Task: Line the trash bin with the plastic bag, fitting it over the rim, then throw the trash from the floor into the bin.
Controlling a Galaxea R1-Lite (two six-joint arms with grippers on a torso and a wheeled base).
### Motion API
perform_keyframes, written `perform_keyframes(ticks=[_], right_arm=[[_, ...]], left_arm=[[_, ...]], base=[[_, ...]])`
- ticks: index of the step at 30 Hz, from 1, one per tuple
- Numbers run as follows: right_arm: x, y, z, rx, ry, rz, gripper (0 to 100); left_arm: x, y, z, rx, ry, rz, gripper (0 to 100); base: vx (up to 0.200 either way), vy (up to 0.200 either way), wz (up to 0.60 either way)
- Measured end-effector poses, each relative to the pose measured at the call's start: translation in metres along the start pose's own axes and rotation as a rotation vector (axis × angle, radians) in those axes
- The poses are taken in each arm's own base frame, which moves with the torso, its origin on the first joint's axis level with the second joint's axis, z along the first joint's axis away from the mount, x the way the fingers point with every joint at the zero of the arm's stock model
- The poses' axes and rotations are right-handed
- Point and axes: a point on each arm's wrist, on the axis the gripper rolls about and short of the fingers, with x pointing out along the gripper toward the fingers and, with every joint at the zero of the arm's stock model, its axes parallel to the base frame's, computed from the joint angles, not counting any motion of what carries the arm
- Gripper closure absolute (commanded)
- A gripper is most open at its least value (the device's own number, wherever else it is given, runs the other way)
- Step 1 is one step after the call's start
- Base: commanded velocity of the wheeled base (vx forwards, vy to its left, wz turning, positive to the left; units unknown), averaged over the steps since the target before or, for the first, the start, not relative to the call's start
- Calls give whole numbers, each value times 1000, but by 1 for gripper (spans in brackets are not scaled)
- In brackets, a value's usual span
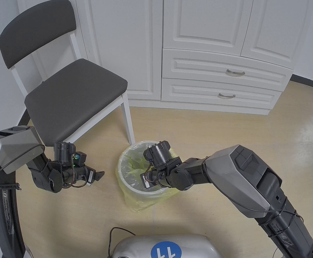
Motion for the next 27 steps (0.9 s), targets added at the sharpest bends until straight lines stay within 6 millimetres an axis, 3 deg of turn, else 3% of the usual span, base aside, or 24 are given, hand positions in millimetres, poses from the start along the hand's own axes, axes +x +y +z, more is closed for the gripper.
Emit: perform_keyframes(ticks=[10, 27], right_arm=[[-12, 9, -13, -27, 35, -9, 100], [-35, 54, -53, -161, 42, 73, 100]], left_arm=[[0, 0, 0, 1, -4, 1, 0], [0, 3, -1, 0, -17, 10, 0]], base=[[0, 0, 0], [0, 0, 0]])
